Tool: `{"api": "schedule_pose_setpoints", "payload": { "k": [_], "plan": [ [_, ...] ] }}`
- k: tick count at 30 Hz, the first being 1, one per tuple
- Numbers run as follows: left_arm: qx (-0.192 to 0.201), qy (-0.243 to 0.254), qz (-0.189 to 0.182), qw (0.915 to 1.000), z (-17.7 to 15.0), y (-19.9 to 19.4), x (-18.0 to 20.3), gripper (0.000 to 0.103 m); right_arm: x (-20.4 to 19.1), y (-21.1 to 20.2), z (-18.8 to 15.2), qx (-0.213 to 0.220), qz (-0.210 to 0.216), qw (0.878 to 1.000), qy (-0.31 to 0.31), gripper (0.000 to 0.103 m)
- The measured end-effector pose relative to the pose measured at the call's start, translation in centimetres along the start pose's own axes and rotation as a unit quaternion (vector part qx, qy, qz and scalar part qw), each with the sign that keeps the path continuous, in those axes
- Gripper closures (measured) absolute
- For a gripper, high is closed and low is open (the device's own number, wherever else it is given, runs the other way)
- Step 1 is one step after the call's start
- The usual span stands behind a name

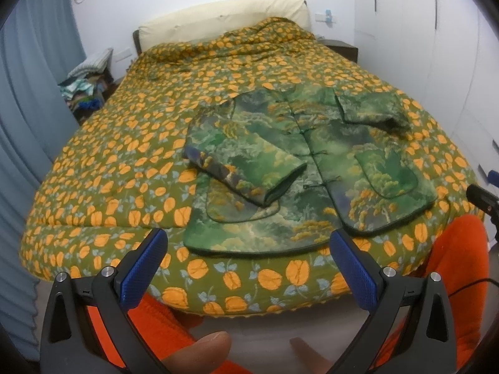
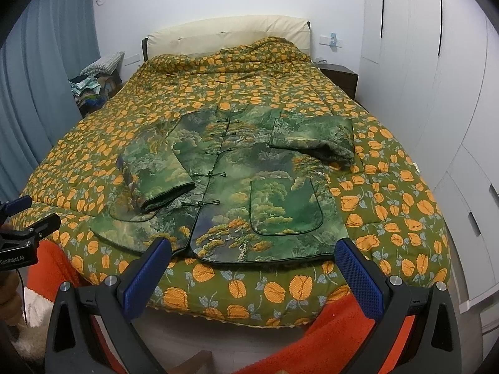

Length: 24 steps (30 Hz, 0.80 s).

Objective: Fold large clothes

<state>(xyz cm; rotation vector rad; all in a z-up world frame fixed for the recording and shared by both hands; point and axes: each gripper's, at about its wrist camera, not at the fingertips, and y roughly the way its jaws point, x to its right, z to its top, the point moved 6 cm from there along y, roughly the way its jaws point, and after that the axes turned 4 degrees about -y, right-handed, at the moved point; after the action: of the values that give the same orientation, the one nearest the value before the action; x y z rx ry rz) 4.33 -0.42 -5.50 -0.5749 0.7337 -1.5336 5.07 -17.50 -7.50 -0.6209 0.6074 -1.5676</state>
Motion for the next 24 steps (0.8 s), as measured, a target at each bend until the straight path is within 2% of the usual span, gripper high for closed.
{"api": "schedule_pose_setpoints", "payload": {
  "k": [24],
  "plan": [
    [-0.005,0.006,-0.004,1.0,-0.52,0.34,-0.05,0.0,-0.14,0.2,-0.18,-0.002,-0.002,1.0,-0.004,0.0]
  ]
}}
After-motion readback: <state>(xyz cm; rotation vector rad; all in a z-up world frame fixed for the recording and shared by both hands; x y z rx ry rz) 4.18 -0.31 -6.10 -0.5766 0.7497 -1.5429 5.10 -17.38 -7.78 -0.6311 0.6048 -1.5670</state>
